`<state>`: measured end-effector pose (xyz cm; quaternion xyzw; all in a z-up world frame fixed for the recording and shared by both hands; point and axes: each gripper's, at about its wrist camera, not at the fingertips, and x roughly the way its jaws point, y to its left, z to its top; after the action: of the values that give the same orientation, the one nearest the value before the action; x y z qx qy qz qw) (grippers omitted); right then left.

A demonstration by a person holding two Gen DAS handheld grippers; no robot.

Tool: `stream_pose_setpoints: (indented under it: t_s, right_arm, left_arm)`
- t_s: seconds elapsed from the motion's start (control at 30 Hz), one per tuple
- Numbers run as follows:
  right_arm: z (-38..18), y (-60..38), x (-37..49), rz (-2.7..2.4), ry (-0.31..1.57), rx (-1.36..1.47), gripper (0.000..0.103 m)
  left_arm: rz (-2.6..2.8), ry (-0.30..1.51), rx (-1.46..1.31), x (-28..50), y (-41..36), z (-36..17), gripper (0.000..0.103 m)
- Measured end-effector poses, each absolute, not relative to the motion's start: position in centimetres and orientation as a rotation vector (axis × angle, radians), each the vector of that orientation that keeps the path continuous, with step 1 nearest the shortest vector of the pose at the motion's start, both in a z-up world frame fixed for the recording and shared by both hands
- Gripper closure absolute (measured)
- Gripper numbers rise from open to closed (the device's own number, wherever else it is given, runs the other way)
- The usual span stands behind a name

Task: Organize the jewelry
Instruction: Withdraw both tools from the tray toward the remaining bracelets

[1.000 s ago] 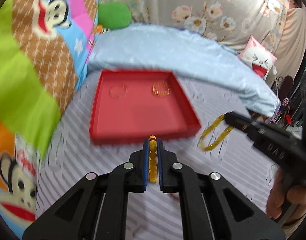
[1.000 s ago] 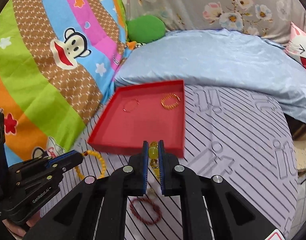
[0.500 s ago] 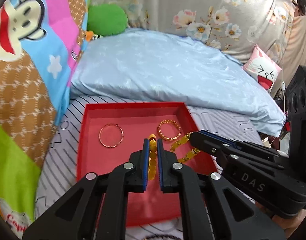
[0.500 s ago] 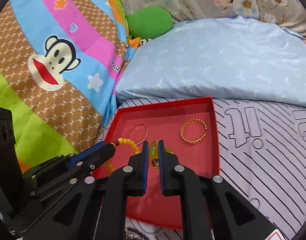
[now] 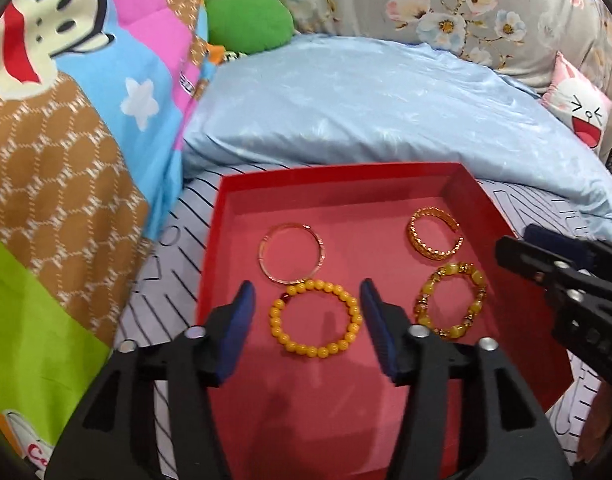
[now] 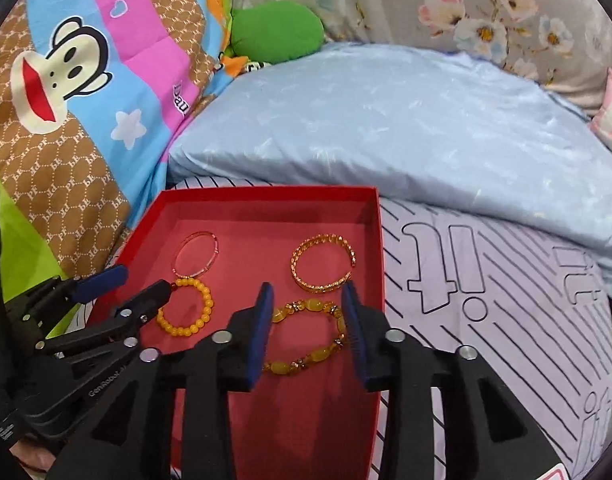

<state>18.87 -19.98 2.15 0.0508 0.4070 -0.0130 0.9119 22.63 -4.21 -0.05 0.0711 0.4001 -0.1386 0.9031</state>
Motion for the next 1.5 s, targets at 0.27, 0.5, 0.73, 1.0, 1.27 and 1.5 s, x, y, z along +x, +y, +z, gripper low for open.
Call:
stream_pose_setpoints:
  t_s: [0.27, 0.5, 0.73, 1.0, 1.27, 1.5]
  right_arm:
    - [3.2, -19.4, 14.5, -0.006, 0.826, 0.122, 0.061]
    - [3.3, -19.3, 10.1, -0.003, 0.836, 0.142, 0.059]
    - [2.6, -19.0, 5.2, -0.002, 0.865, 0.131, 0.059]
    - [-0.2, -18.5, 0.1, -0.006, 0.936, 0.154, 0.059]
    - [-2.4, -18.3, -2.8, -0.010, 0.987, 0.184, 0.059]
    - [-3.2, -18.3, -3.7, -0.009, 1.005, 0.192, 0.059]
  left_arm:
    - [-0.210, 0.816, 0.186, 20.0, -4.1, 1.4, 0.049]
    - [-0.174, 0.832, 0.204, 16.3, -3.3, 1.9, 0.049]
    - [-0.162, 0.854, 0.149, 12.3, -1.3, 2.1, 0.049]
    - [-0.149, 0.924, 0.105, 8.4, 0.8, 0.1, 0.049]
    - [-0.211, 1.001, 0.081, 4.8, 0.1, -3.1, 0.049]
    - [-0.253, 1.028, 0.077, 3.9, -1.2, -4.7, 0.050]
